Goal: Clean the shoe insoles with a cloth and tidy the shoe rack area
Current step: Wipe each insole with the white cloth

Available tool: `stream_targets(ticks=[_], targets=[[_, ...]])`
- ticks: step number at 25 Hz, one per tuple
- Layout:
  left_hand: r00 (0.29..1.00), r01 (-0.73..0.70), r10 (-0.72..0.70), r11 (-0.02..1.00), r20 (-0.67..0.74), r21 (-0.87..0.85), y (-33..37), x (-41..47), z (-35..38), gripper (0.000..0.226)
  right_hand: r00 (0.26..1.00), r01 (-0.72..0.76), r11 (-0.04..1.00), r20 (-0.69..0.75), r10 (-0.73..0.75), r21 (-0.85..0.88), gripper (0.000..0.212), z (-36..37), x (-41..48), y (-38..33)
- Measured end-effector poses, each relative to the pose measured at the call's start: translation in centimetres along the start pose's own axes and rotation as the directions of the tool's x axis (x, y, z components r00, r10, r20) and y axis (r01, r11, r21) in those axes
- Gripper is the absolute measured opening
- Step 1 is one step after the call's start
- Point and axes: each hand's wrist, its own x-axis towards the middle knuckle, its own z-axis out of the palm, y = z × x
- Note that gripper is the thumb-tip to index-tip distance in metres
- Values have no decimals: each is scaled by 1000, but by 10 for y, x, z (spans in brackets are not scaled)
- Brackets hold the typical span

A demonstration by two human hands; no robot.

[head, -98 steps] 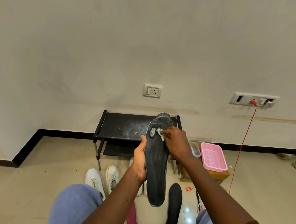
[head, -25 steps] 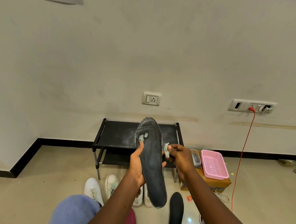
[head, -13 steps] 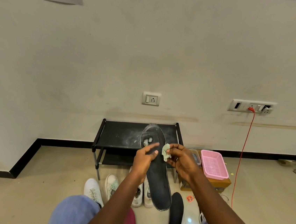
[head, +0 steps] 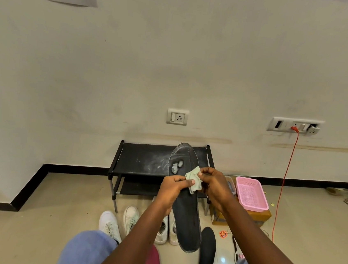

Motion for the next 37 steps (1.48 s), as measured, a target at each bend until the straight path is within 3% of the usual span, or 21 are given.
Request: stream_targets(ticks=[4, 8, 9, 12, 16, 20, 22, 25, 29, 31, 32, 33, 35, 36, 37], targets=[[999, 36, -36, 999, -10, -14, -2, 2, 2, 10, 993, 10, 995, -113, -22, -103, 17, -1, 3, 2], [1000, 19, -19, 1000, -8, -24, -4, 7, 1, 14, 1000, -30, 998, -6, 30, -64, 30, -2, 0, -3], [1000, 18, -18, 1000, 1, -25, -3, 7, 1, 17, 999, -43, 997, -5, 43, -58, 25, -3, 0, -4], [999, 36, -35, 999, 23, -34, -2, 6, 1, 16, 989, -127, 985, -62, 135, 112, 2, -2, -3, -9], [1000, -4, 4, 1000, -16, -22, -6, 6, 1, 6, 974, -144, 960, -138, 181, 242, 11, 0, -5, -9], [996, -42, 16, 949, -86, -313, -13, 11, -3, 58, 959, -133, 923, -188, 212, 362, 10, -3, -1, -13], [993, 51, -98, 861, -66, -506, -11, 6, -1, 50, 964, -161, 895, -129, 234, 416, 2, -2, -4, -19], [980, 194, -177, 702, 95, -685, -5, -8, 3, 36, 970, -201, 921, -61, 234, 334, 12, 6, -12, -21], [984, 179, -104, 630, 147, -755, -9, -10, 3, 40, 979, -172, 959, -67, 191, 228, 13, 9, -19, -21], [978, 209, -107, 604, 181, -769, -10, -10, 2, 47, 970, -1, 997, -242, 18, 72, 12, 10, -18, -23], [974, 223, -111, 591, 195, -775, -12, -9, 1, 53, 932, 112, 984, -329, -152, -136, 17, 10, -16, -22], [973, 228, -109, 584, 204, -779, -12, -9, 1, 57, 873, 218, 907, -344, -347, -360, 22, 13, -15, -21], [969, 239, -95, 594, 229, -768, -12, -9, 4, 62, 775, 429, 589, -57, -630, -685, 24, 22, -18, -18], [967, 241, -79, 601, 244, -762, -11, -12, 7, 62, 735, 501, 361, 167, -657, -787, 25, 26, -16, -11], [965, 247, -82, 594, 248, -765, -10, -13, 9, 61, 725, 529, 149, 353, -592, -836, 27, 31, -17, -6]])
